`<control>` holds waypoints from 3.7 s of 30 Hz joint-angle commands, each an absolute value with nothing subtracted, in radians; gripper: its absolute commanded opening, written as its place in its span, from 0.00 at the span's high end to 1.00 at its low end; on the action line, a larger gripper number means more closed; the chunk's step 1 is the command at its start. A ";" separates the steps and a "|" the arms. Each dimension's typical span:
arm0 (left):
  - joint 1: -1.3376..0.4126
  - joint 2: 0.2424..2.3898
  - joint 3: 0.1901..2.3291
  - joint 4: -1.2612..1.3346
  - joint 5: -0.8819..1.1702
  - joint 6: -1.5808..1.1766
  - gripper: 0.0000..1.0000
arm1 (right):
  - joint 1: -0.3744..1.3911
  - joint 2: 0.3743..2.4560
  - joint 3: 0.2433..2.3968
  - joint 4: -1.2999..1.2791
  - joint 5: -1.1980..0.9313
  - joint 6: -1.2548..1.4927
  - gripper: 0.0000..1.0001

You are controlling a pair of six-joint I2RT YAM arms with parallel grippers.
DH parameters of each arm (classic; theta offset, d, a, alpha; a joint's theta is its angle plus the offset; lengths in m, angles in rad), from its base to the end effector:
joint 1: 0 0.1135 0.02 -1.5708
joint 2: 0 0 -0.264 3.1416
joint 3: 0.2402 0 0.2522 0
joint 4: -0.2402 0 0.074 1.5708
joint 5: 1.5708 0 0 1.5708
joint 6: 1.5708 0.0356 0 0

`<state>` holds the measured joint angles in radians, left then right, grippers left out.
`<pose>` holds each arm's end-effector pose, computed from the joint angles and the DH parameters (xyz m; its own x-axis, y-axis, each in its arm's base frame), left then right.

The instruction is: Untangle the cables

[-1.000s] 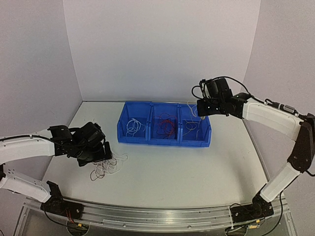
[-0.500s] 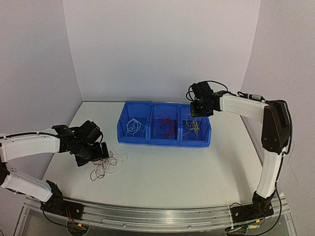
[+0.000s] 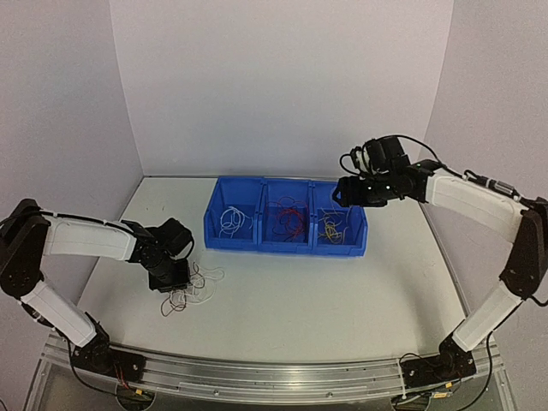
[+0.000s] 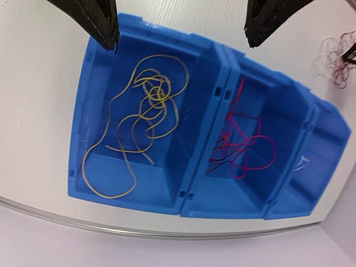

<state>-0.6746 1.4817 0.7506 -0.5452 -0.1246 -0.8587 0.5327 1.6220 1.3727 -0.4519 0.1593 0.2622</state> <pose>0.1985 -0.1531 0.1529 -0.9361 -0.2131 -0.2797 -0.1792 0.9735 -0.1420 0.3208 0.1826 0.3044 -0.6397 -0.0800 -0.7645 -0.2394 0.9658 0.0992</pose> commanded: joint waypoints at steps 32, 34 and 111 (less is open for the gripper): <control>-0.922 1.650 0.863 -0.038 0.389 -0.584 1.00 | 0.968 1.766 1.029 -0.133 -0.195 -0.384 0.30; -0.923 1.647 0.862 -0.035 0.399 -0.580 1.00 | 0.967 1.791 1.030 -0.094 -0.180 -0.388 0.31; -0.723 1.184 0.604 -0.488 -0.072 -0.764 0.94 | 0.640 1.156 0.930 -0.509 0.659 0.250 1.00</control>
